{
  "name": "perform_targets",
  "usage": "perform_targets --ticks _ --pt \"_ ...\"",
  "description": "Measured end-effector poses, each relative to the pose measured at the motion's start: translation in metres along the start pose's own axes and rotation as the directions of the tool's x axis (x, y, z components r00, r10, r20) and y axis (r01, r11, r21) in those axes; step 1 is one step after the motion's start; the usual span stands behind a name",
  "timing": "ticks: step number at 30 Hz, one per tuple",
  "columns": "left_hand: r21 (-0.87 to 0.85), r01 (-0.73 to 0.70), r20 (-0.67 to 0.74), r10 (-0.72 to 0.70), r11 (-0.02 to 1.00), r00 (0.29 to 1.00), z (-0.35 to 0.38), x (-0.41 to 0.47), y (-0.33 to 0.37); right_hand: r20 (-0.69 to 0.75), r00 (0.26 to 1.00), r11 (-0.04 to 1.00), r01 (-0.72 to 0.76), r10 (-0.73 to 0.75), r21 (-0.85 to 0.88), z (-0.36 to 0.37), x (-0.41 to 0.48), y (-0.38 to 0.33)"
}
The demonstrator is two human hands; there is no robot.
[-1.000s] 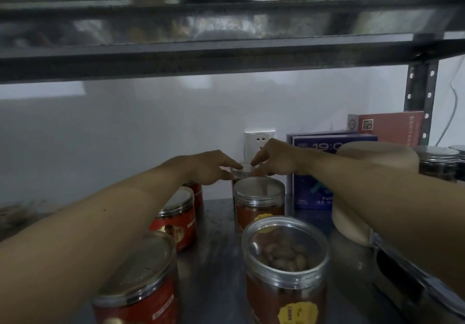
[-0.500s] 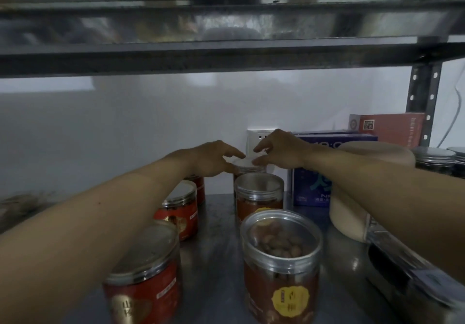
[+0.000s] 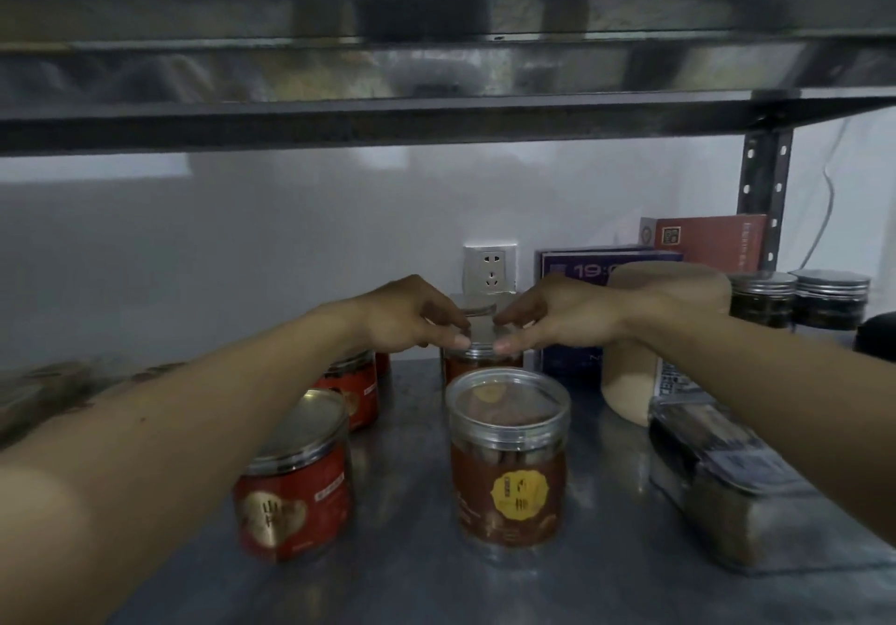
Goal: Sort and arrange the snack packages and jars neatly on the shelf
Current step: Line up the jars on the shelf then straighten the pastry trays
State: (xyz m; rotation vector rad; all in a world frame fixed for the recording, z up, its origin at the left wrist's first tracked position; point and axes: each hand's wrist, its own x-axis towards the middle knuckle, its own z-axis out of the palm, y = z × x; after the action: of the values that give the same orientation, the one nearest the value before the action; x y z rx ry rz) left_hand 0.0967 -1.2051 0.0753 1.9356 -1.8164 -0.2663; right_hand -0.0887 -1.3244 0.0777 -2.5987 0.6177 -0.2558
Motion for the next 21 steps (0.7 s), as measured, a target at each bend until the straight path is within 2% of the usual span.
perform_targets --ticks 9,14,17,21 --pt "0.010 0.035 0.019 -0.035 0.999 0.999 0.004 -0.001 0.006 -0.040 0.999 1.000 -0.025 0.024 -0.014 0.004 -0.009 -0.001" --pt "0.062 0.033 -0.042 -0.030 0.998 0.999 -0.001 -0.019 0.021 -0.222 0.974 0.998 -0.025 0.037 0.054 0.000 -0.025 -0.007" --pt "0.013 0.037 -0.100 -0.035 0.999 0.994 -0.006 -0.036 0.036 -0.301 0.954 0.995 0.014 0.015 0.095 -0.004 -0.039 -0.014" --pt "-0.129 0.035 -0.112 -0.049 0.991 0.992 -0.001 -0.067 0.060 -0.318 0.948 0.983 0.051 0.007 0.175 0.004 -0.061 -0.024"
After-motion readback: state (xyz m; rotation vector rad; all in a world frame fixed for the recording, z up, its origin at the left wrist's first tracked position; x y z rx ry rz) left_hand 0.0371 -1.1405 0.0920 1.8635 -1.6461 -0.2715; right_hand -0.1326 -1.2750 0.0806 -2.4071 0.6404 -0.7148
